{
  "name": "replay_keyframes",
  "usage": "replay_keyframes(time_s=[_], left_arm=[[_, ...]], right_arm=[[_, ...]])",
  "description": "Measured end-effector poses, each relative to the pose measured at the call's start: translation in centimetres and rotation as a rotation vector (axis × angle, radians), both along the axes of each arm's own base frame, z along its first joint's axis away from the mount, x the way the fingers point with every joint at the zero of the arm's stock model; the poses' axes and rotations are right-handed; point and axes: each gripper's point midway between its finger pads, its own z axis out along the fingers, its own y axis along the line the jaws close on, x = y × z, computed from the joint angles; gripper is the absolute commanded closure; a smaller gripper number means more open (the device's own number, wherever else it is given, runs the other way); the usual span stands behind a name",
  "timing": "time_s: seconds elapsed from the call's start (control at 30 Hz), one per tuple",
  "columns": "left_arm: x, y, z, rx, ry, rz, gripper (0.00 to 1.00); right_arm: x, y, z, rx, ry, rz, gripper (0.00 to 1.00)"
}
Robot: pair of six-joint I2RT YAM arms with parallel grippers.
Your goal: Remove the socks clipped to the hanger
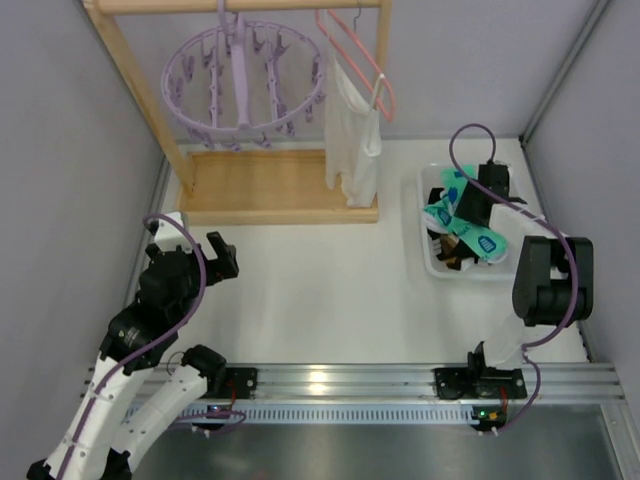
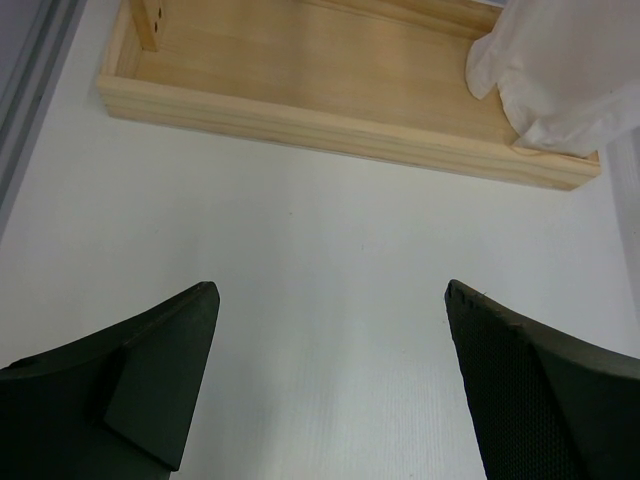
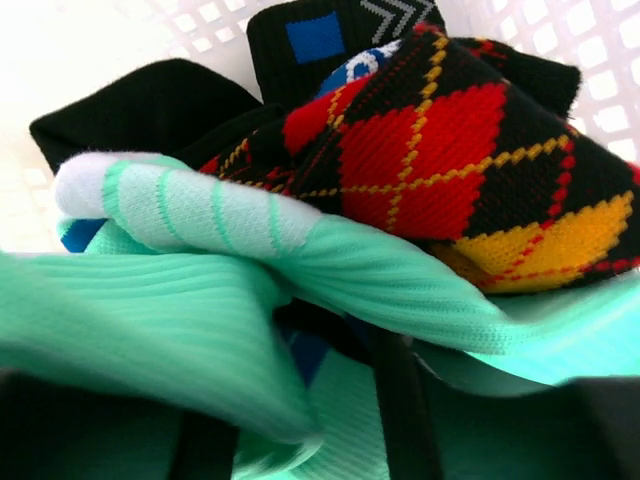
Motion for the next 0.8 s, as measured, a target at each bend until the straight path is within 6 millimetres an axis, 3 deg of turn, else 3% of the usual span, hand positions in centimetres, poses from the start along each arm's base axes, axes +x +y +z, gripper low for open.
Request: replay_keyframes(time_s=[0.3, 0.5, 0.57, 0.67, 0.73, 0.8], left_arm=[[-0.2, 0.3, 0.3, -0.005, -0.017, 0.010, 0.02], [-0.6, 1.4, 1.0, -0.021, -0.058, 0.062, 0.02], [-0.8, 1.8, 1.3, -0.028, -0.075, 0.079, 0.02], [-1.0, 2.1, 1.5, -0.032, -0.085, 0.092, 0.02], [-0.9, 2.1, 1.5, -0.031, -0.086, 0.096, 0.02], [-0.9, 2.2, 1.5, -0.030, -0.085, 0.099, 0.02]], right_arm=[[-1.2, 0.4, 3.3, 0.035, -0.030, 0.007, 0.33], [-1.8, 0.3, 10.6, 0.029, -0.149, 0.020, 0.22], [-2.1, 0.3, 13.0, 0.018, -0.202, 0.030, 0.25], [-2.1, 1.0, 15.3, 0.030, -0.253, 0.080, 0.37], [-1.7, 1.6, 15.5, 0.044, -0.258, 0.121, 0.45], [-1.4, 2.7, 14.4, 0.059, -0.228, 0.161, 0.49]])
